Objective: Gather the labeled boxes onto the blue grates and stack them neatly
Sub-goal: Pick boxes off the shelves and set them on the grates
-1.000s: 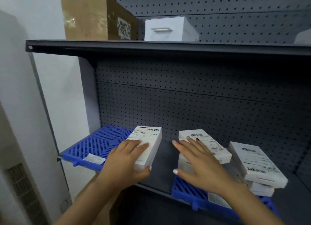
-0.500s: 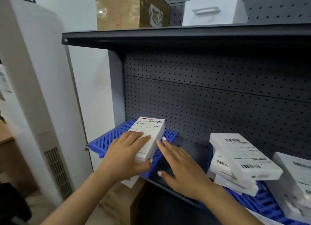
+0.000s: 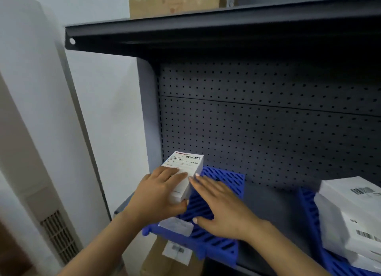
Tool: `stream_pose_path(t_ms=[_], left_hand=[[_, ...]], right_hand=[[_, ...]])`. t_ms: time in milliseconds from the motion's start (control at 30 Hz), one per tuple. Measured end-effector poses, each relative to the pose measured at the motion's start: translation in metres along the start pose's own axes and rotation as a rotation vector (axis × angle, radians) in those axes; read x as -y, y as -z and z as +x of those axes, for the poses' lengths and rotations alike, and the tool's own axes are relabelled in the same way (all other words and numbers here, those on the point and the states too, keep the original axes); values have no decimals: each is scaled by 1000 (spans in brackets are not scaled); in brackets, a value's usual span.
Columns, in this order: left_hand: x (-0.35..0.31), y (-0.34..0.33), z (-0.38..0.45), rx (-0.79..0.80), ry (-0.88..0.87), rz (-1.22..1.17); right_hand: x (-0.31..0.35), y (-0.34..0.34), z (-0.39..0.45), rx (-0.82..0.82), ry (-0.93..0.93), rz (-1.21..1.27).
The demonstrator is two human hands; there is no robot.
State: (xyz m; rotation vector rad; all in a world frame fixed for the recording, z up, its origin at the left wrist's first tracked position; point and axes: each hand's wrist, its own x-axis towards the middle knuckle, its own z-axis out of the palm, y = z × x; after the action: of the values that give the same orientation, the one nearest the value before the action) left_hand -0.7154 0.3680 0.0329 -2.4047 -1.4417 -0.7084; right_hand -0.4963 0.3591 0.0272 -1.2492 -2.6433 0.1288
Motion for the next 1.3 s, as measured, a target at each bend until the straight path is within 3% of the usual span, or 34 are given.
stream_pose_path(t_ms=[333,800,900,1067,1300], left_hand=[[81,-58,17,120,-93,-95],[89,-66,21,145,-112,-77],[81,-59,18,155,-91,-47],[47,-22,19,5,-159,-61],[-53,36,27,-143,-248,-65]], right_hand=[[3,-38,65,131,-168,44],[-2,-43,68,106,-226,-2],[2,-31,60,66,-209,-30],[8,1,24,-34,-161,-60],[3,65,-72,-161,-143,-165]])
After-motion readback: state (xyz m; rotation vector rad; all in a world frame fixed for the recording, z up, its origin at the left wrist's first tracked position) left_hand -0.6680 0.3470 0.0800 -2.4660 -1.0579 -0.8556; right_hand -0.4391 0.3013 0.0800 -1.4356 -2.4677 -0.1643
